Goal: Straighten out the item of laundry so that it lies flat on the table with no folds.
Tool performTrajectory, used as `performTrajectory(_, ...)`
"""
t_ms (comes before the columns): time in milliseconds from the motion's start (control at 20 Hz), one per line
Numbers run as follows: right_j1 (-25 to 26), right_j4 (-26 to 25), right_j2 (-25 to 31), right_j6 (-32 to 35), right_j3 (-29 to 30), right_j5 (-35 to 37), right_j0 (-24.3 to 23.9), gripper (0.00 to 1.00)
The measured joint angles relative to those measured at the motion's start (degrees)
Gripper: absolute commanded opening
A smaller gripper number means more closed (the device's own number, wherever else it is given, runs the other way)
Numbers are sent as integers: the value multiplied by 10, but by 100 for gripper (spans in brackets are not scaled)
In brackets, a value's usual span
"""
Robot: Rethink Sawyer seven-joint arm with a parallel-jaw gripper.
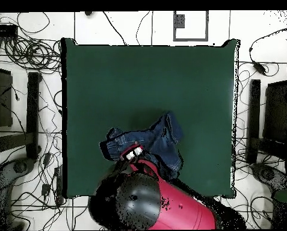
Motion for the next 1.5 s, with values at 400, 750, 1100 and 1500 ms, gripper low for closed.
performTrajectory(400,-1,0,5,0,1,-19,-19,0)
performTrajectory(750,-4,0,7,0,2,-30,-33,0)
performTrajectory(1100,-35,-10,2,0,-12,26,-33,0)
performTrajectory(1500,-78,-32,-3,0,-59,147,-35,0)
